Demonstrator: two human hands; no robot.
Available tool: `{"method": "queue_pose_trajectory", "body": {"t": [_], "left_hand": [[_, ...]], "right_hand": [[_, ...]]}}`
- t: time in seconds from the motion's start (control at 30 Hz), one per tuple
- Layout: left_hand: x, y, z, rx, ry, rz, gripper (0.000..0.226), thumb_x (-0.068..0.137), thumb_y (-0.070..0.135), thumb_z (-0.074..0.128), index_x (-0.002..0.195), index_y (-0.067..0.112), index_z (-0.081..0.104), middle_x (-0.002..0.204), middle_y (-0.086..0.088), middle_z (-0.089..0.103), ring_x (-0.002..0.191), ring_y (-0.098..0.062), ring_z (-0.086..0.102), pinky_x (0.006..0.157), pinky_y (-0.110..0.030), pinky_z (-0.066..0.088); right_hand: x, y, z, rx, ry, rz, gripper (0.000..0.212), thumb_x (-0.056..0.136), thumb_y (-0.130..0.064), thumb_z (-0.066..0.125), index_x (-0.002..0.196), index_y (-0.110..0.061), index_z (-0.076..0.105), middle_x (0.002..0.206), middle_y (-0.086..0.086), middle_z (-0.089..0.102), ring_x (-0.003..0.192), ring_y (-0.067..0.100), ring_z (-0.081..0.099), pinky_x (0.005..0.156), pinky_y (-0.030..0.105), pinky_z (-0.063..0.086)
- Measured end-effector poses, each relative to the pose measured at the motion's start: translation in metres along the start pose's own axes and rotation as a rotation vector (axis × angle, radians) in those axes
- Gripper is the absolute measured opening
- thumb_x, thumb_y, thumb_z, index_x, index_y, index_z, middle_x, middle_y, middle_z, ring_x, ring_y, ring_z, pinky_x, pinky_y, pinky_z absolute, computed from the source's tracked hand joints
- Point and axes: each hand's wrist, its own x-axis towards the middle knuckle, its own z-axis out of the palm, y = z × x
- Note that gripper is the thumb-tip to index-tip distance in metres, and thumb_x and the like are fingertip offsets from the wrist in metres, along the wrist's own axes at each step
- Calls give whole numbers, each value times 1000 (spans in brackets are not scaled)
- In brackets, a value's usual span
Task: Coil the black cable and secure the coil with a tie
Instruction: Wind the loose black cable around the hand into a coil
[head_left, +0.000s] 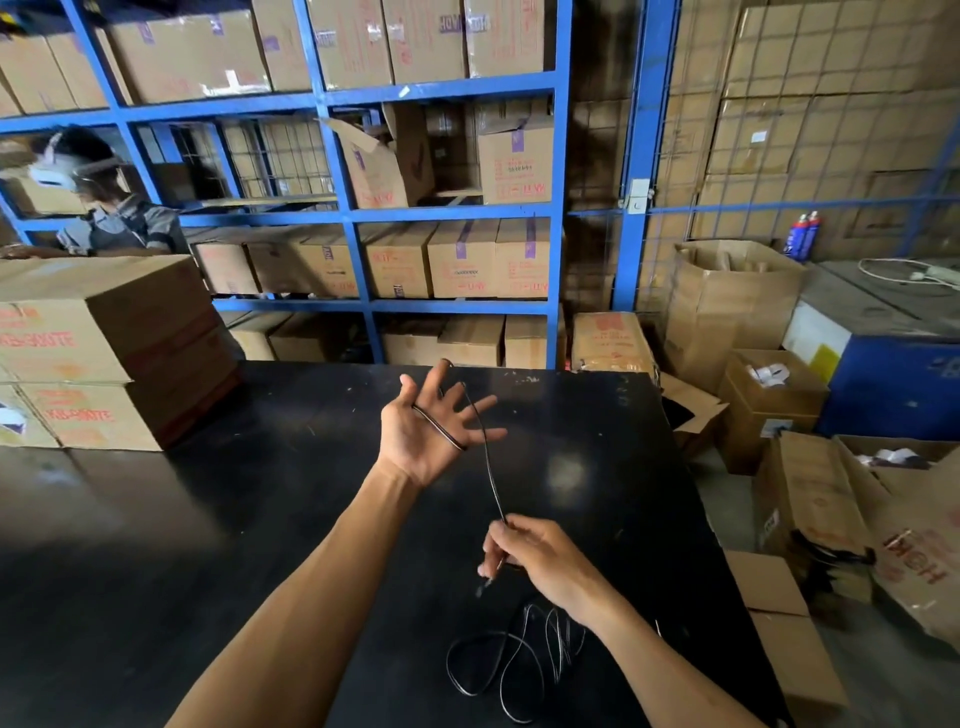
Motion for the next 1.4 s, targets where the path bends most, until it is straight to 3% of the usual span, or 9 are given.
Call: {"method": "queue_pose_trajectory", "body": {"t": [0.17,0.3,0.4,0.6,0.8,1.0,1.1,1.27,1.4], "left_hand": [[0,14,16,-53,-99,16,61,102,59,25,157,31,28,169,-18,1,143,-60,23,97,-88,26],[-7,24,21,-37,-172,-25,63,102,60,27,158,31,27,167,-21,6,141,-62,27,95,-88,27],[-13,24,21,-6,-212,-43,63,101,61,29,157,32,27,167,-19,7,140,-62,29,98,-88,24],[-13,30,15,6,-114,30,58,101,60,26,151,33,40,166,-19,19,141,-57,34,106,-85,14],[-17,30,20,-67,-255,-13,55,103,57,27,155,38,31,166,-22,13,140,-59,33,101,-89,12],[-29,25,32,-14,-433,-207,59,104,60,21,158,37,22,168,-21,3,144,-64,13,105,-87,5],[-37,18,30,45,-512,-384,61,103,64,18,159,40,18,169,-18,4,145,-65,5,104,-85,4],[-51,-5,9,312,-594,-729,61,100,67,19,157,45,20,170,-9,7,145,-63,2,108,-82,2],[-55,-24,-8,601,-468,-878,61,96,70,21,153,51,26,168,3,18,147,-56,16,111,-81,5]], "right_hand": [[-5,12,-10,97,82,56,56,90,-67,64,72,-14,67,69,8,66,57,18,60,53,26,42],[-9,22,-23,187,211,134,71,77,-72,73,47,-15,44,47,7,44,51,23,54,61,31,45],[-9,27,-31,372,260,131,69,81,-57,76,44,-16,35,42,1,31,48,22,48,91,39,50],[-17,24,-24,543,206,248,62,87,-53,71,52,-18,34,43,-4,25,32,10,24,51,28,45],[-22,26,-18,534,195,334,53,88,-55,68,59,-18,43,60,-3,26,50,10,19,43,22,23],[-26,43,-27,746,208,303,44,84,-49,75,66,-18,50,59,-4,29,46,6,22,46,22,16],[-18,39,-34,806,269,283,42,75,-44,89,65,-18,58,54,-6,30,42,7,24,40,20,24],[10,-10,-58,400,439,289,36,59,-32,95,68,-16,64,53,-7,31,41,9,23,42,22,26],[29,-56,-84,256,277,244,30,76,-40,87,70,-12,77,54,-6,42,45,9,33,48,23,40]]}}
